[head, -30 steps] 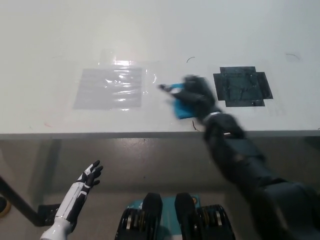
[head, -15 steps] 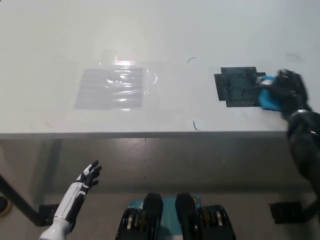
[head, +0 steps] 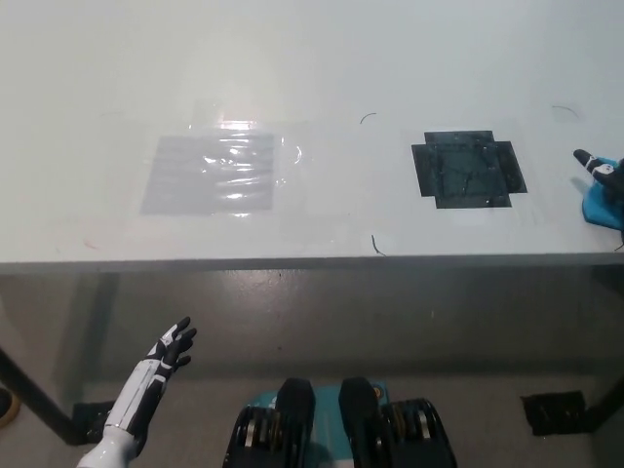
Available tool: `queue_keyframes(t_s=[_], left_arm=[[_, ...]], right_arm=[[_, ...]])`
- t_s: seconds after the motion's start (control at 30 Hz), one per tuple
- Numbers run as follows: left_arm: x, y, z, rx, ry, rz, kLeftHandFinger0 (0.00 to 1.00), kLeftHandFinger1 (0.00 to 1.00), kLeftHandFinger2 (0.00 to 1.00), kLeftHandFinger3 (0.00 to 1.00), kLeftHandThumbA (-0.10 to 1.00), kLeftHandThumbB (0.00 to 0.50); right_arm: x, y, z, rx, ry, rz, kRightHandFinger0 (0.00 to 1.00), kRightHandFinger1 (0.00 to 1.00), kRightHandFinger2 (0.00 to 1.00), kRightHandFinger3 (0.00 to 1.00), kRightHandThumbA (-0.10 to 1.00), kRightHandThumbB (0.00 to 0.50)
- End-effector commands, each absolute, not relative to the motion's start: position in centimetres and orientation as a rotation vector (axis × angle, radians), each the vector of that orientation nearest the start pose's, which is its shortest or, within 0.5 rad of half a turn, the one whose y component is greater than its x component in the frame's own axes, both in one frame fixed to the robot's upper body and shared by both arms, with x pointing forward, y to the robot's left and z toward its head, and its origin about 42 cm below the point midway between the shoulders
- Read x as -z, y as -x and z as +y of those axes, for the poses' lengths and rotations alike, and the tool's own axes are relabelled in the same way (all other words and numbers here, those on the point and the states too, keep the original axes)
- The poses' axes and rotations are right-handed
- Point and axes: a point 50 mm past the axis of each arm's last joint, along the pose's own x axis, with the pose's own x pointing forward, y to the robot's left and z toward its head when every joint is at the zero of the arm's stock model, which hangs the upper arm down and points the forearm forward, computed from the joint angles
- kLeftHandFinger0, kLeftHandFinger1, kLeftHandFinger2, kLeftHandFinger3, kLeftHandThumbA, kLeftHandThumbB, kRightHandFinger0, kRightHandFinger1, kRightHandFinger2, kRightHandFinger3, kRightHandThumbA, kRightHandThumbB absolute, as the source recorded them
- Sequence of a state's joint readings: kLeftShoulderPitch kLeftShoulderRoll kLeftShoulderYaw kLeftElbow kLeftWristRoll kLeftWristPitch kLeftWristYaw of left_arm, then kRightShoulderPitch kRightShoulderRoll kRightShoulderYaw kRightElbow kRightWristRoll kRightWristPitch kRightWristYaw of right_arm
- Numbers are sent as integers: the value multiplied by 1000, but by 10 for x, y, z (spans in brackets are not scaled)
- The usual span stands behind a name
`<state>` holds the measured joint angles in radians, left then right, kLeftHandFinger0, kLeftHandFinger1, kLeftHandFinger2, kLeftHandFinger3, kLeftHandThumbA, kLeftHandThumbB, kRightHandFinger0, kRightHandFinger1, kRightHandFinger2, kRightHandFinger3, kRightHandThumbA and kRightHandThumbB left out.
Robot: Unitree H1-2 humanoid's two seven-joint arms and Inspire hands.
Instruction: A soft sponge is kept on the balc marked spot on the table infront of the robot and it uses its right hand fist to press down on it and drrags it across the table in a back and forth manner twice to clean it
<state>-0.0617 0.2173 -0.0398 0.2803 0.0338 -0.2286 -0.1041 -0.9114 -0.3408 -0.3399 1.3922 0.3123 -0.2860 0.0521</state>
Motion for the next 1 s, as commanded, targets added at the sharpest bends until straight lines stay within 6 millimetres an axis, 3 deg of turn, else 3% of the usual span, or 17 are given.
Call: queue_keyframes(t_s=[0.0,0.03,0.17,0.3,0.37,0.5,0.63,0.77,0.97], left_arm=[[-67,-301,281,162,-261,-46,1000,1000,1000,1000,1000,478],[-66,-300,280,162,-263,-44,1000,1000,1000,1000,1000,480],[-65,-300,279,158,-264,-48,1000,1000,1000,1000,1000,480],[-66,-301,277,158,-258,-49,1000,1000,1000,1000,1000,466],[-66,-301,277,155,-256,-49,1000,1000,1000,1000,1000,461],[-65,-300,278,152,-261,-48,1000,1000,1000,1000,1000,463],[-65,-298,277,154,-260,-45,1000,1000,1000,1000,1000,470],[-66,-298,278,155,-257,-41,1000,1000,1000,1000,1000,476],[-67,-300,278,154,-257,-49,1000,1000,1000,1000,1000,464]], right_arm=[[-111,-489,-359,349,-292,231,0,0,81,80,1000,211],[-114,-493,-352,332,-286,218,0,0,12,30,1000,204],[-123,-505,-322,268,-267,174,0,0,0,0,1000,182],[-134,-519,-281,203,-337,154,0,0,0,0,1000,233],[-140,-525,-259,167,-337,155,0,0,0,0,1000,186],[-146,-531,-217,108,-357,159,0,0,0,0,1000,173],[-147,-531,-194,54,-363,137,0,0,0,0,1000,156],[-150,-532,-173,-12,-353,139,0,0,0,0,1000,195],[-152,-532,-166,-24,-321,137,0,0,0,0,1000,190]])
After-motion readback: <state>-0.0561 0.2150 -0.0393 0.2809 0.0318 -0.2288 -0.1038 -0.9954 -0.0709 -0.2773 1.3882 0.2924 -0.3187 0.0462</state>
